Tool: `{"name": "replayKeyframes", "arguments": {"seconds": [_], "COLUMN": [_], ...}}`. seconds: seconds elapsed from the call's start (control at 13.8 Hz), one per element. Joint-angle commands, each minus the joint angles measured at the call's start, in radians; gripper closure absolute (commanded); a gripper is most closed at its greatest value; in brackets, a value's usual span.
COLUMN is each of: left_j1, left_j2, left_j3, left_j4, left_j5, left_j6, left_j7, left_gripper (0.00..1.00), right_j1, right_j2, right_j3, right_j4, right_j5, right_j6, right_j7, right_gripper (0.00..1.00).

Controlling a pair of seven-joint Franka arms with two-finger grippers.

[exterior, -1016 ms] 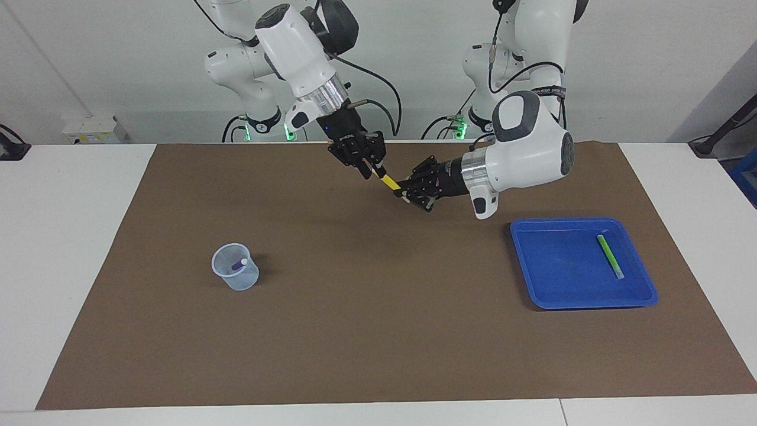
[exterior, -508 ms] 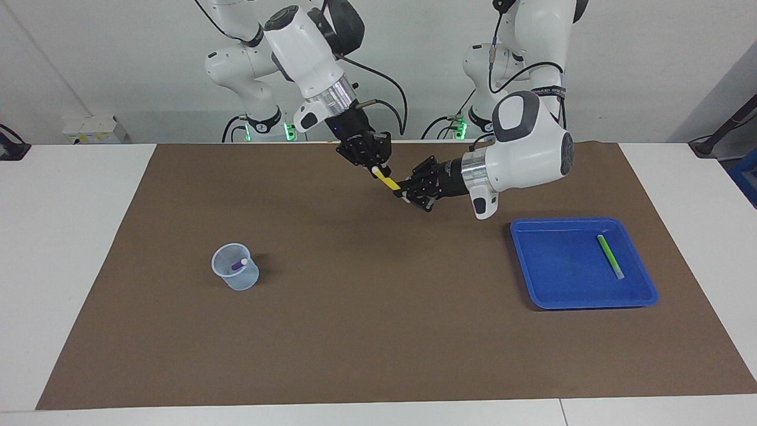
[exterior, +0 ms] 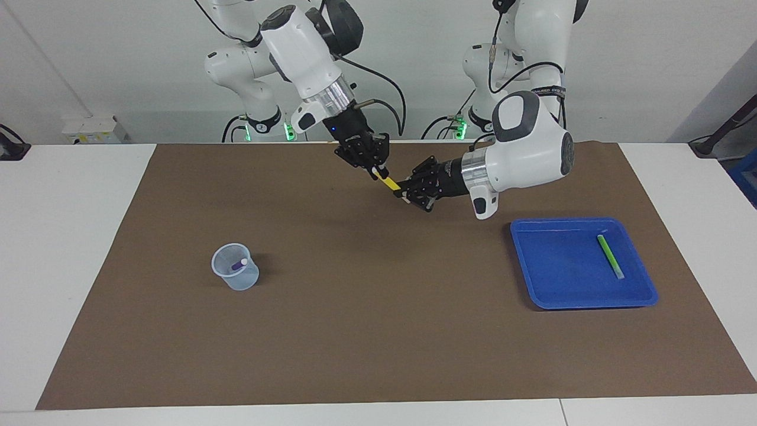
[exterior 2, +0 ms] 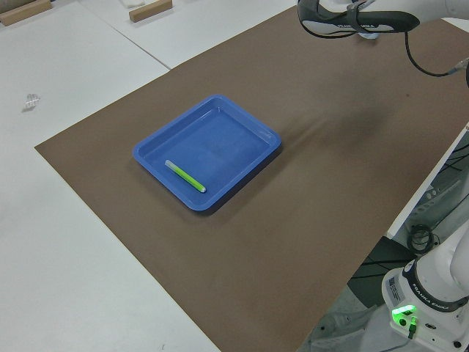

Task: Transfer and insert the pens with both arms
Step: 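Close the right gripper on the yellow pen's free end, then open the left gripper while the right gripper pulls the pen away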

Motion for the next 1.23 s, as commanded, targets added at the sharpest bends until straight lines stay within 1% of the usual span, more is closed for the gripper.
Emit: {"name": "replayKeyframes", "arguments": {"seconds": [0.0, 0.29, 0.36, 0.44, 0.51, 0.65, 0.8, 0.87, 1.02, 1.16], "left_j1": [-0.008, -0.008, -0.008, -0.008, -0.007, -0.008, -0.008, -0.007, -0.002, 0.01], "left_j2": [-0.021, -0.021, -0.021, -0.022, -0.022, -0.024, -0.03, -0.037, -0.057, -0.097], "left_j3": [0.011, 0.011, 0.012, 0.012, 0.012, 0.012, 0.014, 0.014, 0.012, 0.015], "left_j4": [-0.022, -0.022, -0.022, -0.022, -0.022, -0.022, -0.033, -0.04, -0.074, -0.147], "left_j5": [-0.011, -0.009, -0.008, -0.008, -0.006, -0.005, -0.002, 0.018, 0.111, 0.168], "left_j6": [0.013, 0.011, 0.011, 0.011, 0.008, 0.008, 0.005, -0.001, -0.006, -0.007], "left_j7": [0.002, 0.002, -0.003, -0.015, -0.011, -0.008, -0.004, 0.011, 0.06, 0.159], "left_gripper": [1.0, 1.0, 0.77, 0.36, 0.0, 0.0, 0.0, 0.0, 0.0, 0.0], "right_j1": [-0.011, -0.011, -0.012, -0.014, -0.016, -0.016, -0.034, -0.046, -0.081, -0.115], "right_j2": [0.013, 0.013, 0.013, 0.013, 0.012, 0.012, 0.01, 0.01, 0.003, 0.003], "right_j3": [0.007, 0.007, 0.005, 0.005, 0.003, 0.002, 0.002, 0.0, -0.001, 0.0], "right_j4": [0.013, 0.013, 0.013, 0.014, 0.014, 0.013, 0.013, 0.014, 0.014, 0.013], "right_j5": [0.024, 0.023, 0.023, 0.023, 0.021, 0.009, 0.006, 0.006, 0.006, 0.004], "right_j6": [0.005, -0.001, -0.005, -0.012, -0.019, -0.027, -0.054, -0.082, -0.13, -0.14], "right_j7": [-0.038, -0.044, -0.068, -0.099, -0.117, -0.134, -0.206, -0.263, -0.356, -0.424], "right_gripper": [1.0, 1.0, 1.0, 1.0, 1.0, 1.0, 1.0, 1.0, 1.0, 1.0]}}
